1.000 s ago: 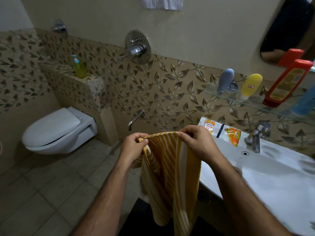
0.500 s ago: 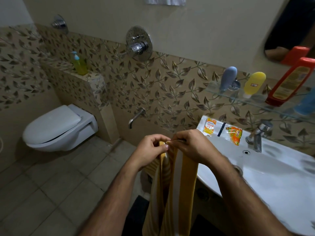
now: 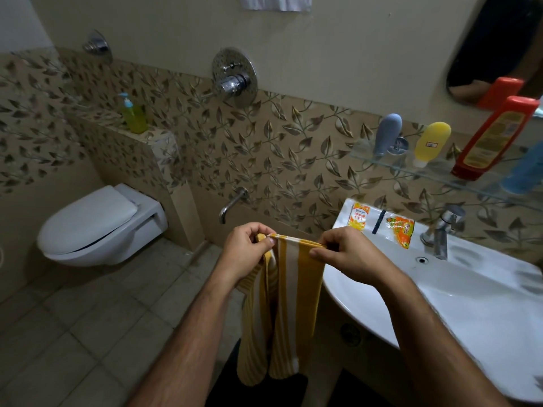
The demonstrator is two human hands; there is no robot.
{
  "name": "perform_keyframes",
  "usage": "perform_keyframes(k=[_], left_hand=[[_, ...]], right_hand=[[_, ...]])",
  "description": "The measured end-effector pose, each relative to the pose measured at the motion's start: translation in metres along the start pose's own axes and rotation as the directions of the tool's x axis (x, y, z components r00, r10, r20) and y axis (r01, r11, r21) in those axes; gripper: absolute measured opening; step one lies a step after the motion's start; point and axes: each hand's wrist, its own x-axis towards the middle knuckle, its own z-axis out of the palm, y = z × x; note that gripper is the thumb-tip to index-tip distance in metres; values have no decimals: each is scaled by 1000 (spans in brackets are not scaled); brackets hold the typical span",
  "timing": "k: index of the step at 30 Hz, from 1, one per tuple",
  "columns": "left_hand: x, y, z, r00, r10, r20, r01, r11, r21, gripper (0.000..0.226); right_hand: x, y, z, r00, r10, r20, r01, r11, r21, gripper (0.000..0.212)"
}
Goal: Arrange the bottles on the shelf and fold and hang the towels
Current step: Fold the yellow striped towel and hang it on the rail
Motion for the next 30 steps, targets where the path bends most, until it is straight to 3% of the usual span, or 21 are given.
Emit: perform_keyframes(k=[7,8,12,17,24,30], left_hand=[[3,5,0,1000,14,-12,-14,1000,-7,12],[4,5,0,1000,20,-10,-20,1000,-18,12],[5,3,2,999,49,-2,-49,994,-99,17],[5,-9,1,999,-30,-24,21,955,-295,37],[6,-25,-5,953,-283,-105,182,817,-547,23],[7,-21,1,924,-379,-44,269,729,-630,17]], right_hand=[[-5,-5,-1,984,-86,-155,91,996,24,11],[-5,-6,0,980,-94,-178,108,992,72,8],[-9,-14,3,977,-122,-174,185,894,408,34],[-7,-14,2,972,13,-233,152,723,674,29],[-15,-5,-12,995,-73,-75,104,773,626,52],[-11,-7,-12,990,-76,-121,123,890,439,20]])
